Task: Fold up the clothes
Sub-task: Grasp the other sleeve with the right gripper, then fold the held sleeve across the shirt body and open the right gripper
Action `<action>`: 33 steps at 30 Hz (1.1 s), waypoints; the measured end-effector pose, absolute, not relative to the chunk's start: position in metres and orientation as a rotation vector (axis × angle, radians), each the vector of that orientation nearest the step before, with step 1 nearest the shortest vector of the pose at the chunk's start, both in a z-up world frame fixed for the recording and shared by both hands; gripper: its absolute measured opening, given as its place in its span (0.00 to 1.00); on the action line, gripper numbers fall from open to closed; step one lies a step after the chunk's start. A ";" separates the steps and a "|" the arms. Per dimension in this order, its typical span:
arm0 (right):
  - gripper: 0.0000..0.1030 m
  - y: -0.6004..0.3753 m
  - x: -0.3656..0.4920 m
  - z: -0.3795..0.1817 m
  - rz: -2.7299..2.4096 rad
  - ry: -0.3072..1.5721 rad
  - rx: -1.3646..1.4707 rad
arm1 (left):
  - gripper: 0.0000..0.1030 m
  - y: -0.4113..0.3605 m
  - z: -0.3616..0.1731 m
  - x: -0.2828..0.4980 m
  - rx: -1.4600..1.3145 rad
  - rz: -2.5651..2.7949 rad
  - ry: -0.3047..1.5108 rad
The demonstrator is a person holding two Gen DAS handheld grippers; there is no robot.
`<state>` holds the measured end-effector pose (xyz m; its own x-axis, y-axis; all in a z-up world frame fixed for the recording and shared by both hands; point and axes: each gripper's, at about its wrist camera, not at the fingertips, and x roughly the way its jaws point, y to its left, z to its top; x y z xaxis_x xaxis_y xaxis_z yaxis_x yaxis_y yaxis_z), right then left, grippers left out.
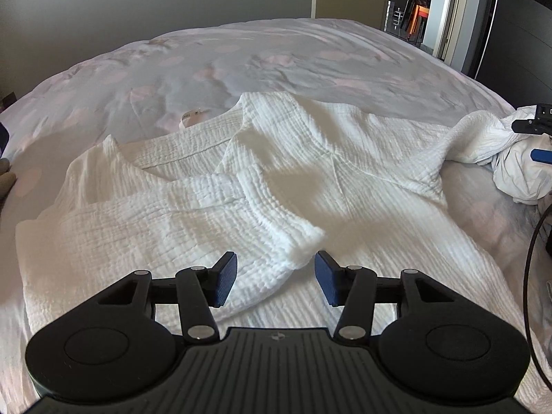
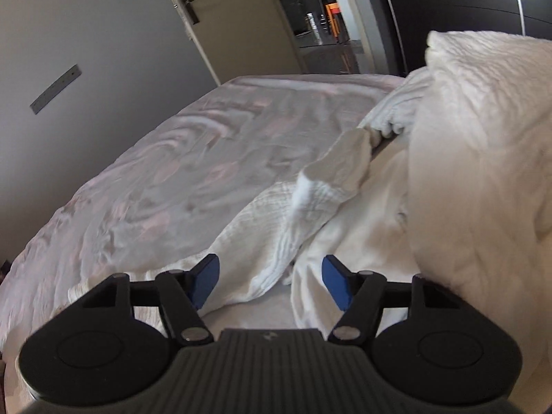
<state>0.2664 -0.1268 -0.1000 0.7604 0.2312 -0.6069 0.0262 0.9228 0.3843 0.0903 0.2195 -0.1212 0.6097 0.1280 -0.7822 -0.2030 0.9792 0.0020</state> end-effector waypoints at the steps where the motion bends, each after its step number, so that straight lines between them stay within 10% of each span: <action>1: 0.61 -0.128 0.267 -0.102 0.095 0.698 0.391 | 0.46 0.221 -0.122 0.087 -0.098 0.200 0.895; 10: 0.51 -0.141 0.283 -0.116 -0.003 0.668 0.461 | 0.46 0.231 -0.122 0.072 -0.187 0.243 0.875; 16: 0.66 -0.141 0.290 -0.115 0.037 0.644 0.546 | 0.46 0.237 -0.120 0.070 -0.231 0.261 0.861; 20: 0.25 -0.143 0.294 -0.122 -0.033 0.640 0.526 | 0.46 0.239 -0.120 0.067 -0.239 0.273 0.859; 33: 0.16 -0.050 0.254 -0.089 0.476 0.563 0.339 | 0.46 0.252 -0.111 0.055 -0.286 0.299 0.839</action>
<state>0.2539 -0.0503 -0.0895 0.7424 0.5161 -0.4272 -0.3355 0.8383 0.4297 0.0551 0.2521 -0.1106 0.6314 0.1462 -0.7615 -0.3690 0.9204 -0.1292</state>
